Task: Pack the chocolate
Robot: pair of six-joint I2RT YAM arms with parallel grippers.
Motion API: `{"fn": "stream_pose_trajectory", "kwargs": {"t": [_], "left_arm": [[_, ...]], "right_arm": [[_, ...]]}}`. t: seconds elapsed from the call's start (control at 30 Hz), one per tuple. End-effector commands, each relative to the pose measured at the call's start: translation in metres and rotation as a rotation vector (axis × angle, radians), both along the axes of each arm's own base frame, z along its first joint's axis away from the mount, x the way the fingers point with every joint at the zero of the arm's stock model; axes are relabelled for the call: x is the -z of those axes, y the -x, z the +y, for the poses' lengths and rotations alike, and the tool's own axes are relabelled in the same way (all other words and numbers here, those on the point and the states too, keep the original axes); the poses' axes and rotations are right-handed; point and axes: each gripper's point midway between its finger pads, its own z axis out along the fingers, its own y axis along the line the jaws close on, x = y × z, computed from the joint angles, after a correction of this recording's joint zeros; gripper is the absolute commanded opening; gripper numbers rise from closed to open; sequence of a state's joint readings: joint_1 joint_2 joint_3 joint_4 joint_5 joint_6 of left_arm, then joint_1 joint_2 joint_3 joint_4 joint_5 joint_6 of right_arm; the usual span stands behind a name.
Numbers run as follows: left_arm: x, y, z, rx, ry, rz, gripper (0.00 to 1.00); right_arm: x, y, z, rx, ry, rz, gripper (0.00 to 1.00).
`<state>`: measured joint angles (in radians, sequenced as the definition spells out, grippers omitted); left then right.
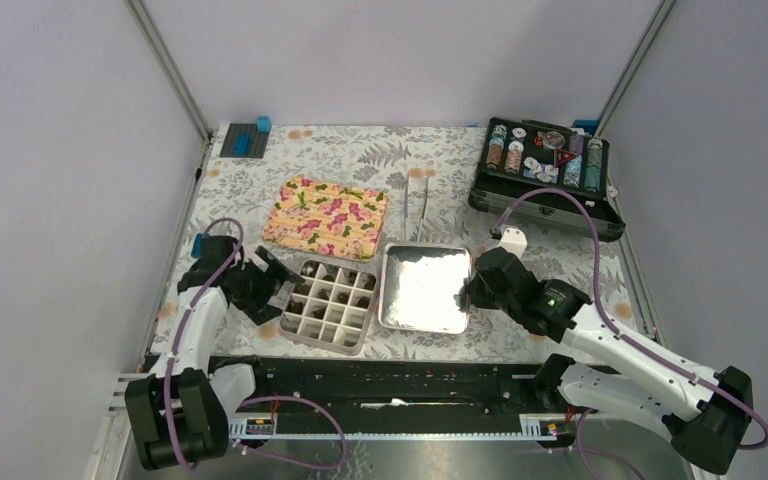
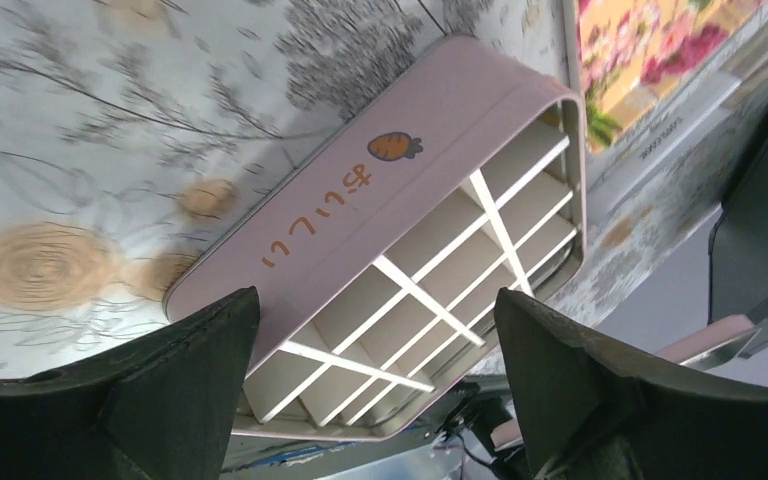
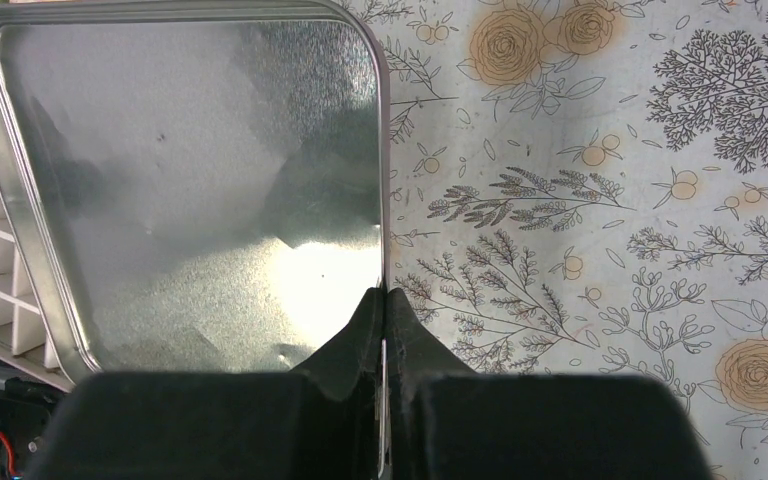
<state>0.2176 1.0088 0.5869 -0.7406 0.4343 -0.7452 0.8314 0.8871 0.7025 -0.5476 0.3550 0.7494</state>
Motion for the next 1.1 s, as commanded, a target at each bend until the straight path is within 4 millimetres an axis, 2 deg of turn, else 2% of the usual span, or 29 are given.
{"fn": "stream_pose_trajectory", "kwargs": {"t": [0.0,0.43,0.53,0.63,0.7,0.8,0.9,0.97,1.07], "left_arm": [[-0.011,-0.014,-0.029,0.018,0.053,-0.064,0.91],[-0.024,-0.018,-0.099,0.181,0.068,-0.098,0.92],[-0.037,-0.027,-0.092,0.216,-0.016,-0.133,0.91],[-0.073,-0.046,-0.079,0.265,-0.143,-0.234,0.92],[-0.115,-0.059,-0.083,0.322,-0.159,-0.360,0.92],[-0.164,-0.060,-0.098,0.446,-0.121,-0.522,0.92],[-0.197,-0.041,-0.119,0.590,-0.004,-0.621,0.93],[-0.208,-0.024,-0.129,0.666,0.069,-0.654,0.95],[-0.225,0.002,-0.136,0.729,0.158,-0.697,0.96]], "right_arm": [[-0.020,-0.005,0.008,0.005,-0.057,-0.049,0.00],[-0.023,-0.003,0.009,-0.007,-0.072,-0.051,0.00],[-0.028,-0.001,0.014,-0.042,-0.091,-0.053,0.00],[-0.036,0.003,0.026,-0.120,-0.119,-0.059,0.00],[-0.041,0.005,0.029,-0.147,-0.133,-0.066,0.00],[-0.052,0.005,0.035,-0.183,-0.155,-0.090,0.00],[-0.074,0.008,0.054,-0.275,-0.261,-0.157,0.00],[-0.087,0.011,0.065,-0.323,-0.334,-0.197,0.00],[-0.103,0.009,0.069,-0.331,-0.398,-0.264,0.00]]}}
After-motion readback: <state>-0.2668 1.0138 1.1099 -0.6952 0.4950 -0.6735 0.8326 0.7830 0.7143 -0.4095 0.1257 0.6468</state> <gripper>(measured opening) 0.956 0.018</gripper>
